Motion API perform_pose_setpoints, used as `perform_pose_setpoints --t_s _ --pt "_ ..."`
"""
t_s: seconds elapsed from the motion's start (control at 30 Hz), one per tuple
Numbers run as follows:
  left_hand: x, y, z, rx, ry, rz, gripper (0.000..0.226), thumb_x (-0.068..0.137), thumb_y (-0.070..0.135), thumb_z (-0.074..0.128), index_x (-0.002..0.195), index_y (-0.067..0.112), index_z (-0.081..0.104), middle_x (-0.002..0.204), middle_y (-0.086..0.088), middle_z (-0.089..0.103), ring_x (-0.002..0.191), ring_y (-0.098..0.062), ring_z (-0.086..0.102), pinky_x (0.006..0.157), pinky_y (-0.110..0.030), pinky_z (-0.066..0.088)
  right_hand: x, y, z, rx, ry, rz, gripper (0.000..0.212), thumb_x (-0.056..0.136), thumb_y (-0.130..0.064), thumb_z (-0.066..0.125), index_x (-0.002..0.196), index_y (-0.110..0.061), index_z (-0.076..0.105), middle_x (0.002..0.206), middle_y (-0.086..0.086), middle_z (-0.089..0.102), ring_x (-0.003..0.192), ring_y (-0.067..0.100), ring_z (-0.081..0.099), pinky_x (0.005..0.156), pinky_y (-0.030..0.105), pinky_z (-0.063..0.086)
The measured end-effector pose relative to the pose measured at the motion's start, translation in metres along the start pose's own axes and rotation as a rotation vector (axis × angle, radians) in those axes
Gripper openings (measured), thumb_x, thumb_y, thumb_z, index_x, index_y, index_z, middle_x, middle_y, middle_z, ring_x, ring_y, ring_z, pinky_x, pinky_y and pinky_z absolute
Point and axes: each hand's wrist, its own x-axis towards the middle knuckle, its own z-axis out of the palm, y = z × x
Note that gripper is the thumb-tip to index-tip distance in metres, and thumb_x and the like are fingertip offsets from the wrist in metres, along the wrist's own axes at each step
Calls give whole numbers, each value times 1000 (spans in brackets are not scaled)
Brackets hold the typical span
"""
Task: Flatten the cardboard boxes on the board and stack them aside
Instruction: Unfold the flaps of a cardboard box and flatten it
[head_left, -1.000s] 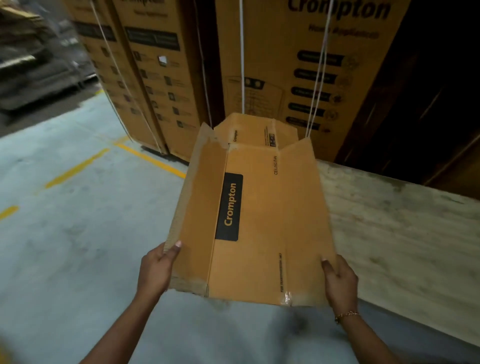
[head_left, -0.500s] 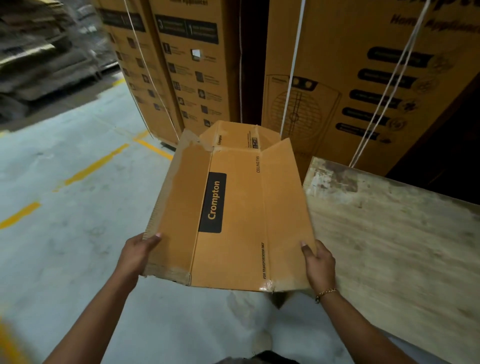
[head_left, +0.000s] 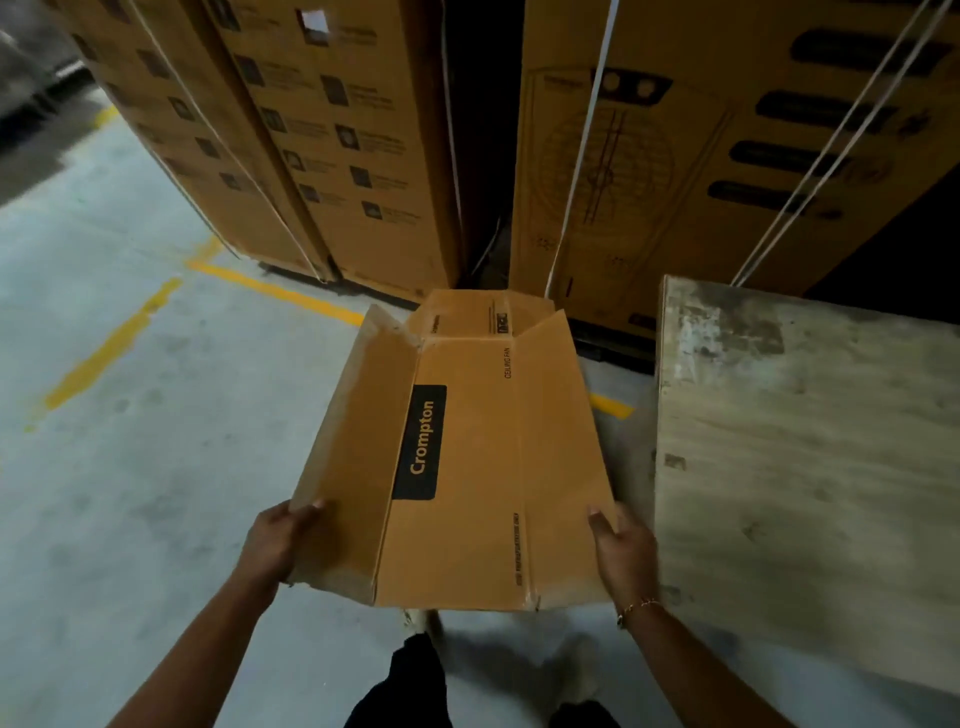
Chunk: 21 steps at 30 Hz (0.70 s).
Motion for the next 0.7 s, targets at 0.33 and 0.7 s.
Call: perform_pose_setpoints --t_s 0.33,0.7 --pt "158 2 32 217 -160 57 53 90 51 65 124 9 66 113 -15 67 82 -37 67 43 -31 50 48 26 105 20 105 326 45 95 -40 60 127 -7 61 124 17 64 111 39 59 96 47 47" --pt "304 -99 124 266 -169 85 52 93 50 62 124 9 64 106 -13 68 77 -35 68 44 -32 53 158 157 223 -63 51 335 49 101 -33 52 141 -5 49 138 16 54 126 37 51 99 40 41"
